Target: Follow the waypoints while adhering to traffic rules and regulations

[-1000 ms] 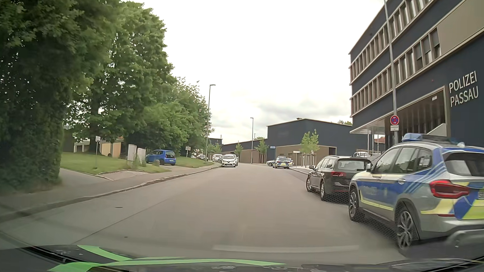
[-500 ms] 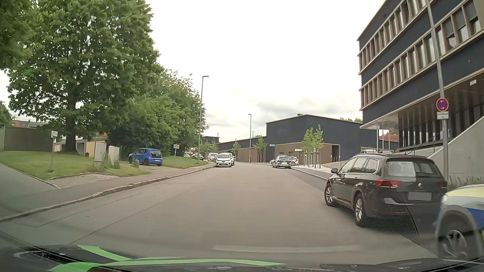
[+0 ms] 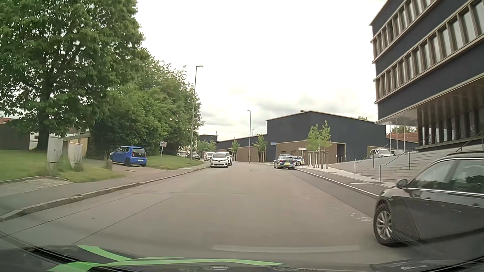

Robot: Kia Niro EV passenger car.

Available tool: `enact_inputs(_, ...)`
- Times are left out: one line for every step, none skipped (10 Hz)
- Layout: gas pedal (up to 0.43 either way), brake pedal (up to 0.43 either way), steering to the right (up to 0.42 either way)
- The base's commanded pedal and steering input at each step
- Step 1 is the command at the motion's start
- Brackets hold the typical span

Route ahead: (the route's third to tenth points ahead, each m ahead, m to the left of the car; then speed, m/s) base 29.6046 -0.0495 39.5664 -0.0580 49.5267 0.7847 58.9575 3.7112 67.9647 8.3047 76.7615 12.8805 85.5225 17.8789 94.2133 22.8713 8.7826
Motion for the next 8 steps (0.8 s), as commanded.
enact_inputs(0.118,0.0,-0.001)
enact_inputs(0.118,0.0,-0.002)
enact_inputs(0.118,0.0,-0.003)
enact_inputs(0.118,0.0,-0.004)
enact_inputs(0.118,0.0,-0.004)
enact_inputs(0.118,0.0,-0.003)
enact_inputs(0.118,0.0,-0.004)
enact_inputs(0.118,0.0,-0.004)
